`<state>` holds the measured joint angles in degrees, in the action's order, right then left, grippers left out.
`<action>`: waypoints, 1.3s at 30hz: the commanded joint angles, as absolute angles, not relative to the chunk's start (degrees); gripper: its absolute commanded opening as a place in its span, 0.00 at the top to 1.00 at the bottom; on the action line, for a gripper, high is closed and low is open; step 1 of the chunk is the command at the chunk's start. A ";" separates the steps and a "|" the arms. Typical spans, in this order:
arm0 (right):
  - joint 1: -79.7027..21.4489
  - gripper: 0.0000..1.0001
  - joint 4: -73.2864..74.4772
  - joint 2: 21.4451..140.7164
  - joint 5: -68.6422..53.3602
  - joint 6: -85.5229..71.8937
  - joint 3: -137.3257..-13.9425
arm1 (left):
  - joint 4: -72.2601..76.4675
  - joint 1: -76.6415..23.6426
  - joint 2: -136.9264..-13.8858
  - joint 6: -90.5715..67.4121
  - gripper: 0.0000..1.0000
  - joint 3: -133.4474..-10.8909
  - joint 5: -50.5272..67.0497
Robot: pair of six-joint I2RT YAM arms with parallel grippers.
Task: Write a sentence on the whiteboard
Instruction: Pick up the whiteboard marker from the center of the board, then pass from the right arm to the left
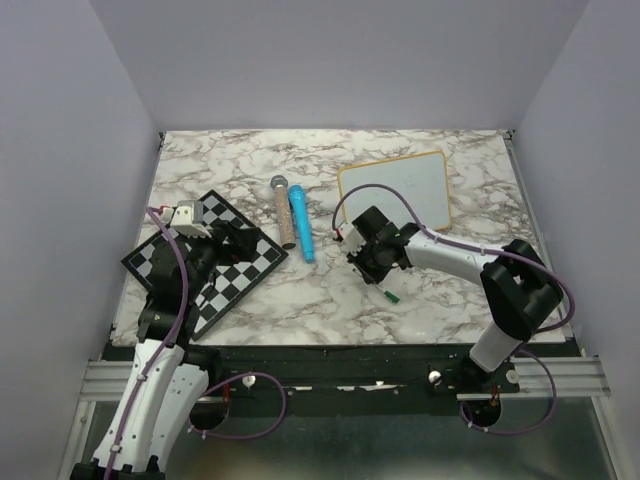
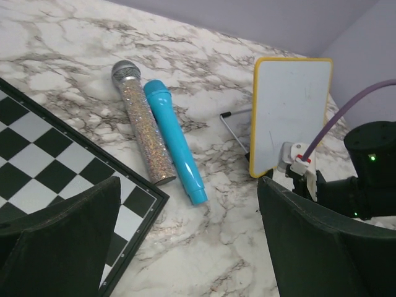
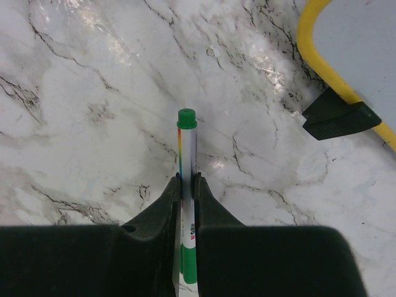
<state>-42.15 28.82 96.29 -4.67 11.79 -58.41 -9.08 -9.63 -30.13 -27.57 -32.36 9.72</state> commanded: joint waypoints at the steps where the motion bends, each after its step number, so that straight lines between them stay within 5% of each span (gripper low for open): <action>1: -40.26 0.99 29.27 93.52 -11.06 13.54 -58.01 | -4.05 -13.08 -31.72 -33.13 0.05 -30.85 16.34; 16: -33.76 0.99 29.18 86.93 -28.63 10.73 -58.36 | 22.12 -40.40 -44.46 -46.84 0.18 -17.23 10.20; 23: -29.98 0.99 26.64 85.08 -36.29 6.16 -57.57 | 34.88 -51.83 -63.23 -49.83 0.22 -19.94 4.49; 39: -26.28 0.99 24.43 84.64 -44.56 1.41 -56.51 | 50.00 -56.95 -90.70 -55.98 0.25 -31.64 5.18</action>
